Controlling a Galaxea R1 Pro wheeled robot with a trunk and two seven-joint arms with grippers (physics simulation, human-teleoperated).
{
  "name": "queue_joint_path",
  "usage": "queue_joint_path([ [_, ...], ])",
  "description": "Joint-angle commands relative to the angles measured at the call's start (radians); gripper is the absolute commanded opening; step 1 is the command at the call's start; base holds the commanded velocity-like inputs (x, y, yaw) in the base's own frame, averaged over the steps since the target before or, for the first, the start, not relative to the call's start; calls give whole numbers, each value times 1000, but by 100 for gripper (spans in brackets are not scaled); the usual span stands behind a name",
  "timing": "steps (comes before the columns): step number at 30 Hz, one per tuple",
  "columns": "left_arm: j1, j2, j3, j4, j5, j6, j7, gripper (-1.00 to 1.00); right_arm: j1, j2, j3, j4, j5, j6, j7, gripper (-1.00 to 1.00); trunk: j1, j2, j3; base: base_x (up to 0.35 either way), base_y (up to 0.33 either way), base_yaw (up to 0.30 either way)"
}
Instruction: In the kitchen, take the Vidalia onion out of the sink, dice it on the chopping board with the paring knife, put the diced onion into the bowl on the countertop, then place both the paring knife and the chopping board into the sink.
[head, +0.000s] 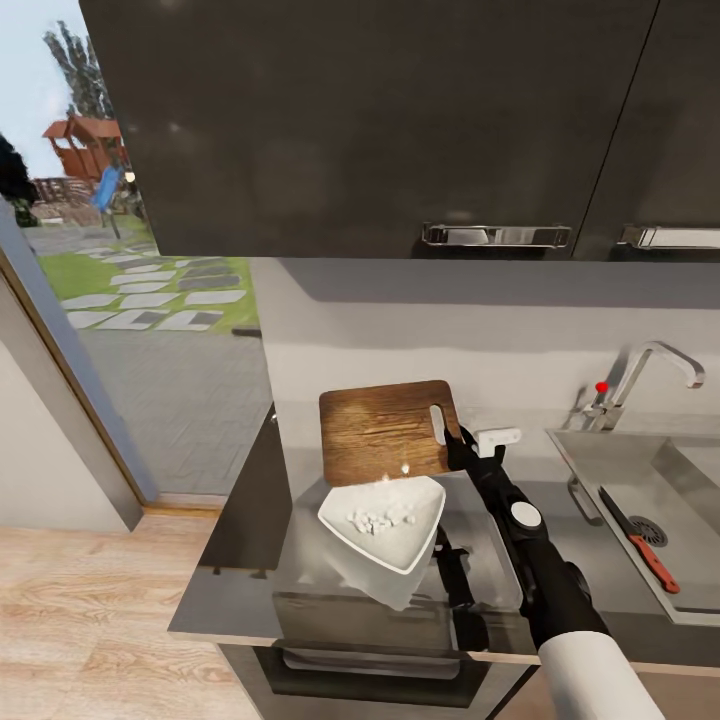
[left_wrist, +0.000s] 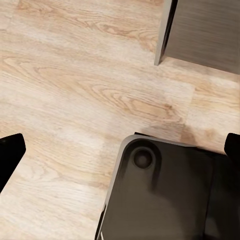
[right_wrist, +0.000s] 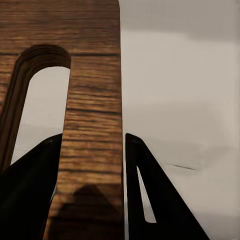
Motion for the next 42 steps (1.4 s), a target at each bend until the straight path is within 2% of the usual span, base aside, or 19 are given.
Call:
queue_joint_path([
  [1, 0, 2, -8, -2, 5, -2, 10, 100, -1, 2, -5, 0, 10, -4, 7, -100, 1, -2, -2, 0, 0, 0],
  [13, 0, 1, -8, -2, 6, -2, 10, 100, -1, 2, -5, 0, 10, -2, 5, -100, 1, -2, -2, 0, 0, 0],
  [16, 0, 1, -8, -2, 6, -2, 10, 100, 0, 9, -5, -8, 10, 12, -1, -100, 1, -2, -2, 0, 0, 0],
  [19, 0, 1, -8, -2, 5, -2, 10, 100, -1, 13, -5, -37, 8, 114, -4, -100, 1, -2, -2, 0, 0, 0],
  [23, 0, 1, -8, -2, 5, -2, 10, 100, -1, 16, -2, -194, 5, 341, -2, -100, 1, -2, -2, 0, 0, 0],
  [26, 0, 1, -8, -2, 5, -2, 10, 100, 0, 16, -2, -283, 4, 470, 1, -100, 1, -2, -2, -111, -39, 0],
  [28, 0, 1, -8, -2, 5, -2, 10, 100, -1, 15, -1, -316, 4, 524, 2, -100, 1, -2, -2, -257, -105, 0],
  [42, 0, 1, -8, 0, 6, -2, 10, 100, -1, 20, 3, -330, 2, 544, 2, -100, 1, -2, -2, -301, -130, -7],
])
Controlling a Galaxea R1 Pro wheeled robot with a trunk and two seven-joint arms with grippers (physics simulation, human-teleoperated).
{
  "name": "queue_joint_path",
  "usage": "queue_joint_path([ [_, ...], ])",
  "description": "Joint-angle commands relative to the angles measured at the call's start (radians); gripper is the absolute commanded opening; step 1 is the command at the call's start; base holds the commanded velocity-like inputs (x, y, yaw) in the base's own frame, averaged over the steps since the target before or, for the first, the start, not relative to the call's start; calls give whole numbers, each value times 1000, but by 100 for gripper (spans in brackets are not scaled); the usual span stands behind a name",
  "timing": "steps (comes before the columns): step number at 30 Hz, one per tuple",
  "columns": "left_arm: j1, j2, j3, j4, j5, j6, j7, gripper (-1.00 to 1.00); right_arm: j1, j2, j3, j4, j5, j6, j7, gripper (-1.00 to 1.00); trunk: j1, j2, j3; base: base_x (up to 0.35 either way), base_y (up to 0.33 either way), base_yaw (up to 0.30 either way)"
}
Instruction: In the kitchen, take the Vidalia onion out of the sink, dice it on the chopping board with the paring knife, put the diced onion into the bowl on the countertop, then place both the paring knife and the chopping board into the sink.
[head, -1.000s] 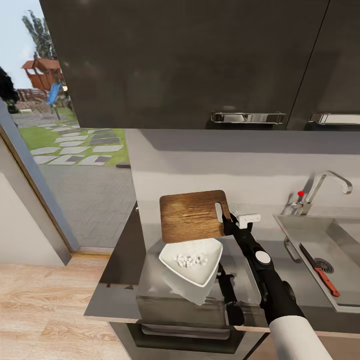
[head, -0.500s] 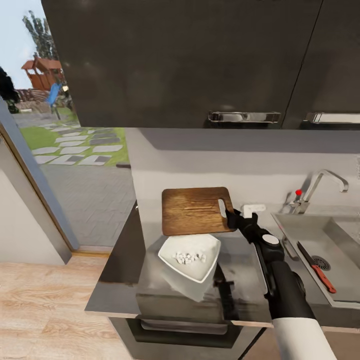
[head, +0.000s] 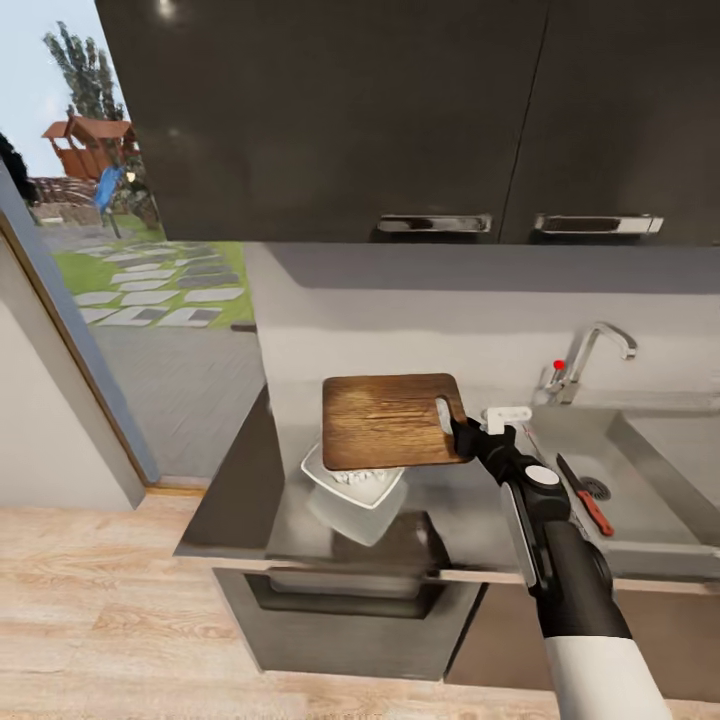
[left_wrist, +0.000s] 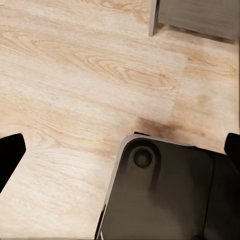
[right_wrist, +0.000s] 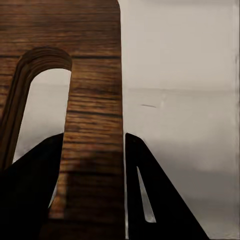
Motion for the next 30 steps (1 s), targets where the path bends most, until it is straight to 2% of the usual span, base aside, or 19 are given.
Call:
queue_joint_path([
  [1, 0, 1, -8, -2, 5, -2, 10, 100, -1, 1, -3, -2, 10, 5, 8, -100, 0, -2, -2, -303, -149, -113],
  [10, 0, -10, -8, -2, 5, -2, 10, 100, -1, 1, -3, 0, 10, 5, 8, -100, 0, -2, -1, -258, -196, -27],
  [18, 0, -10, -8, 4, 5, -2, 10, 100, -1, 1, -3, 0, 10, 5, 8, -100, 0, -2, 5, -22, -272, -156],
  [30, 0, -11, -8, 4, 5, -2, 10, 100, -1, 1, -3, 4, 10, 5, 8, -100, 0, -2, 5, 0, -279, -5],
])
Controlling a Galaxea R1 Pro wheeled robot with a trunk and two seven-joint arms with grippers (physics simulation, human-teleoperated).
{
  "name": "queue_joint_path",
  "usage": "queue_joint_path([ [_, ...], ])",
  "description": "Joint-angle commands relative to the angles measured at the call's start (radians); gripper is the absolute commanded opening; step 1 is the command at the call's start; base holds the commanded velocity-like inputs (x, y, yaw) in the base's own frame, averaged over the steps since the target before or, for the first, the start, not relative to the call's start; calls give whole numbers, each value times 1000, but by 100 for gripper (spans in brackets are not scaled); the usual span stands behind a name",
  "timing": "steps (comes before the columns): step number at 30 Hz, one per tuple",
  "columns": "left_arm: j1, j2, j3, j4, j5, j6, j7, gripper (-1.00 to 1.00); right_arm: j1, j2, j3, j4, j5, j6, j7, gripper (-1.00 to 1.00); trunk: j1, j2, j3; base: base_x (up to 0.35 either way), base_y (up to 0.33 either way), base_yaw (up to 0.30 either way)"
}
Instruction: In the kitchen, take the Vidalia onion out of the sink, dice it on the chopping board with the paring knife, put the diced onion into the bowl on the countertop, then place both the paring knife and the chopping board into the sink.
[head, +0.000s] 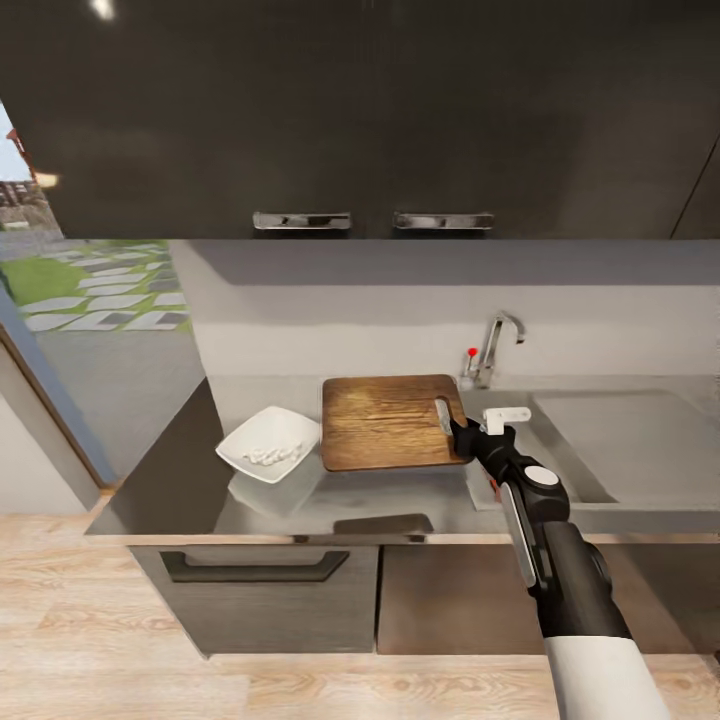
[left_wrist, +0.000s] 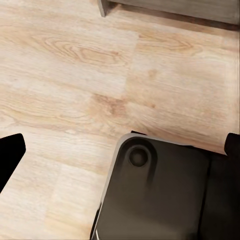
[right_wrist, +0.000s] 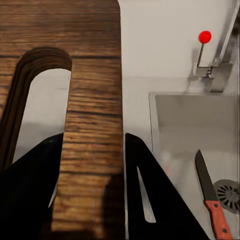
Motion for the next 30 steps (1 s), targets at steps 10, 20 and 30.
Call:
queue_joint_path([
  [10, 0, 2, -8, -2, 5, -2, 10, 100, -1, 2, -3, 6, 9, 5, 7, -100, 1, -2, -2, 0, -278, 0],
  [20, 0, 2, -8, -2, 5, -2, 10, 100, -1, 3, -3, 8, 10, 5, 4, -100, 1, -2, -2, 33, -273, 0],
  [30, 0, 4, -8, -1, 5, -2, 10, 100, -1, 7, -11, 127, 9, 1, -216, -100, 1, -2, -2, 79, -183, 0],
])
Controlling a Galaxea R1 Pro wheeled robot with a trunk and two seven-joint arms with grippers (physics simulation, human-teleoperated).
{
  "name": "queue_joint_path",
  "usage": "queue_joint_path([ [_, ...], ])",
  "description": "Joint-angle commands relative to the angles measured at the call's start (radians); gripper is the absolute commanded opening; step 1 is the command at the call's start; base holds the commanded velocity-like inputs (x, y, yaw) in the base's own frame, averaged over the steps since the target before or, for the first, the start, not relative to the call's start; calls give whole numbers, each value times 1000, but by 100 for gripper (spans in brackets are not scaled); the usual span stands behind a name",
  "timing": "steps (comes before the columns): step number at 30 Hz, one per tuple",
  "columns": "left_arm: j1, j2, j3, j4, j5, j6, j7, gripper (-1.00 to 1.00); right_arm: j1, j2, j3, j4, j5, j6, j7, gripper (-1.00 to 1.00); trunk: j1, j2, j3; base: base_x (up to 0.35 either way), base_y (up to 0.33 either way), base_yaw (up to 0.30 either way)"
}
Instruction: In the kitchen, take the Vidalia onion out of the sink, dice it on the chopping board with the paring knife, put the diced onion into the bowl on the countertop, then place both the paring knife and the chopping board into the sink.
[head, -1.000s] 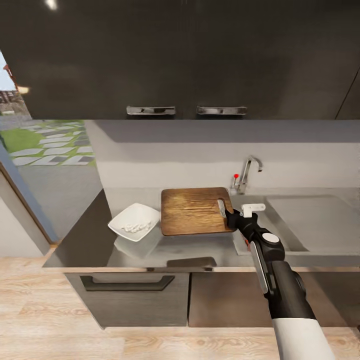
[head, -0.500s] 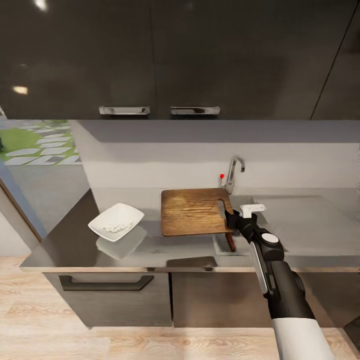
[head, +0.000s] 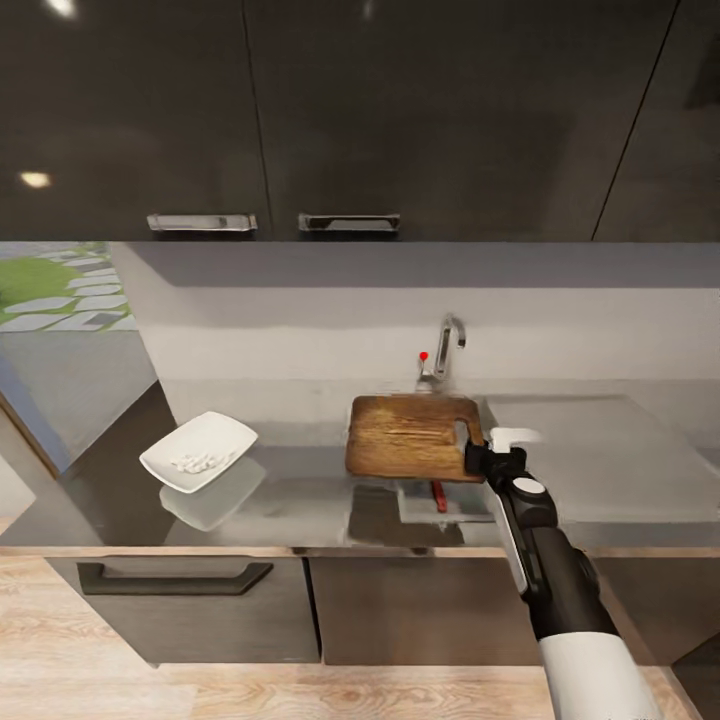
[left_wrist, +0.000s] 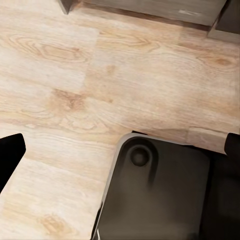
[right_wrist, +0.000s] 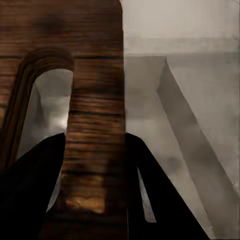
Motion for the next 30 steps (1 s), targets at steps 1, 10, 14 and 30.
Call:
queue_joint_path([
  [1, 0, 2, -9, -2, 5, -2, 10, 100, -1, 15, -1, 22, -29, 2, -105, -100, 1, -2, -2, 5, -10, 0],
  [10, 0, 1, -9, -2, 5, -4, 10, 100, -1, 60, -1, 109, -290, -145, -626, -100, 1, -2, -2, 0, -1, 0],
  [14, 0, 1, -9, -2, 5, -4, 10, 100, -1, 61, -1, 110, -297, -155, -746, -100, 1, -2, -2, 0, 0, 0],
  [30, 0, 1, -9, -4, 5, -5, 11, 100, -15, 96, 6, 86, -447, -151, -1111, -100, 1, -2, -2, 180, 0, 0],
])
